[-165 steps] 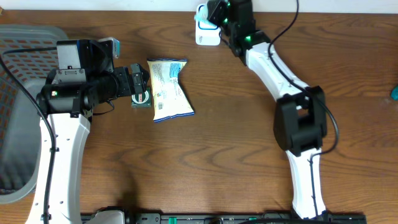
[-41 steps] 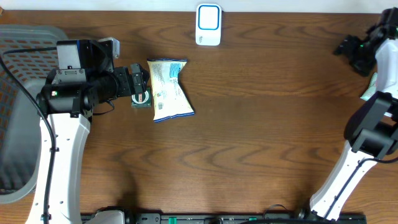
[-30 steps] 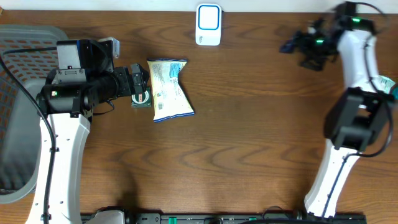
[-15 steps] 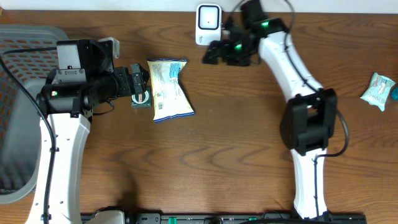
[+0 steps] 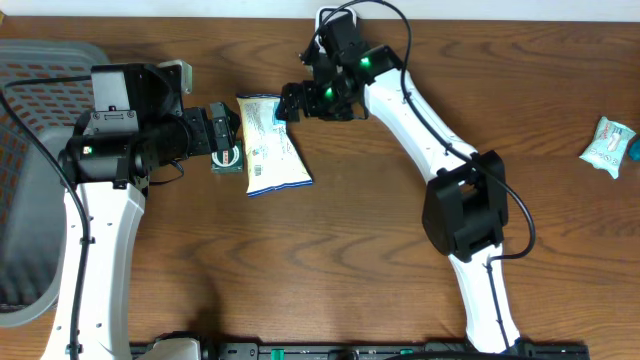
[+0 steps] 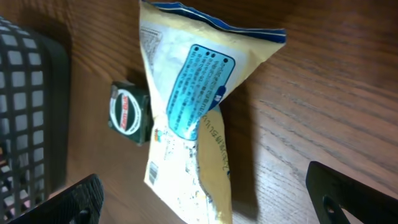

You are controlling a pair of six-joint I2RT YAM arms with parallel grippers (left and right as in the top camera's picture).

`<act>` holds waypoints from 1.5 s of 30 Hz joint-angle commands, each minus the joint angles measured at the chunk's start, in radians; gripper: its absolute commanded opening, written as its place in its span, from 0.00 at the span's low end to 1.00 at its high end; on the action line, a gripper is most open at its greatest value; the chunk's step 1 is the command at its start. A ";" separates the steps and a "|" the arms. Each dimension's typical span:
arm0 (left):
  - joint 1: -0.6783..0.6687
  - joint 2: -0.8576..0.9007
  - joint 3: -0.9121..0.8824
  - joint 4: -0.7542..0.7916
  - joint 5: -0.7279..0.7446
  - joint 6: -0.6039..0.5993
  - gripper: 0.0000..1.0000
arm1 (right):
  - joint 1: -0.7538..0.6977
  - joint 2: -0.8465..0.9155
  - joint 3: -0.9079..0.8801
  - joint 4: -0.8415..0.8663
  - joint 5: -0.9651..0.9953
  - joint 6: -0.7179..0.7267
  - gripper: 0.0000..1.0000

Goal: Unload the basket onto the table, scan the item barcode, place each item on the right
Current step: 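Move the right gripper to the yellow snack bag and grasp it, then lift the snack bag and hold it up at the scanner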

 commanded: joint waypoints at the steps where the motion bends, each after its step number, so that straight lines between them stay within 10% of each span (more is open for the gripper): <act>1: -0.001 0.003 0.002 0.001 -0.007 0.013 0.98 | 0.019 0.068 -0.004 0.004 0.005 0.018 0.99; 11: -0.001 0.003 0.002 0.001 -0.007 0.013 0.98 | 0.061 0.227 -0.004 0.077 -0.227 0.018 0.89; 23: -0.001 0.003 0.002 0.001 -0.007 0.013 0.98 | 0.053 0.258 -0.004 0.091 -0.220 0.018 0.01; 45: -0.001 0.003 0.002 0.001 -0.007 0.013 0.98 | -0.079 -0.034 -0.004 -0.093 -0.275 -0.108 0.01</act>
